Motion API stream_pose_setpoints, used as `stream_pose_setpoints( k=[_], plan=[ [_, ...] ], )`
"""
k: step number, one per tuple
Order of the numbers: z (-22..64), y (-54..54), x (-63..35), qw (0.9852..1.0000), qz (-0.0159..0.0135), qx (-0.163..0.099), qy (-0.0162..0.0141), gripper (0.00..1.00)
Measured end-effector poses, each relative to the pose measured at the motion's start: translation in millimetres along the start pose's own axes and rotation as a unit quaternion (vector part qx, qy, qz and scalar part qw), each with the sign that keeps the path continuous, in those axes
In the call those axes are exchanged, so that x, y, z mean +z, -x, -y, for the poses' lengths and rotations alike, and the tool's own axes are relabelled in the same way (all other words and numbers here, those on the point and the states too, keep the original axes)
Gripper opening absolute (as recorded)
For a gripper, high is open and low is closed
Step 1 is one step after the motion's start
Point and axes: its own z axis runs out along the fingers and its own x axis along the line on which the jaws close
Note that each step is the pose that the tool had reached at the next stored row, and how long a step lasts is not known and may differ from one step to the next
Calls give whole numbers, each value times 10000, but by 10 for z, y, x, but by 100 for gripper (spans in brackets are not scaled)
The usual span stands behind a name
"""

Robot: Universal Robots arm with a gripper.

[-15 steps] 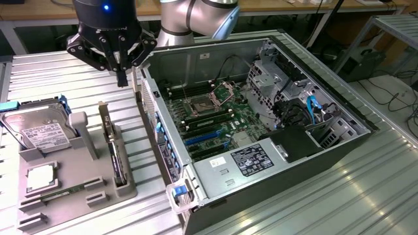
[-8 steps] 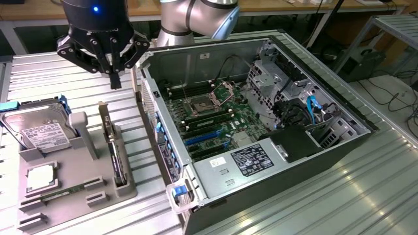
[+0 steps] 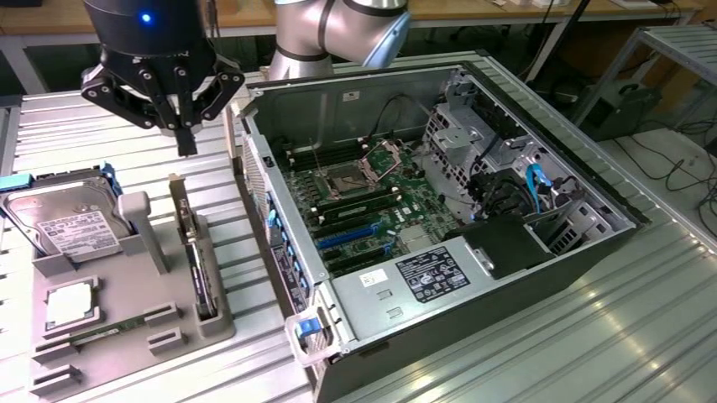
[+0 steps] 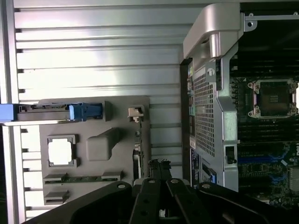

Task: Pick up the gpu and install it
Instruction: 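Reach for the gpu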

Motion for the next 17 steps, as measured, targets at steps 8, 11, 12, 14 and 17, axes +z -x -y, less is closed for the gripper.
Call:
stream_pose_setpoints(
  k=[8, 11, 12, 14, 17],
  plan=[
    [16, -119, 2, 10000, -2, -53, 1, 11],
    [46, -171, 5, 10000, -4, -88, 2, 11],
    [63, -182, 6, 9999, -4, -101, 3, 11],
    [107, -197, 8, 9999, -6, -128, 3, 11],
    [139, -212, 10, 9999, -7, -155, 4, 11]
  ],
)
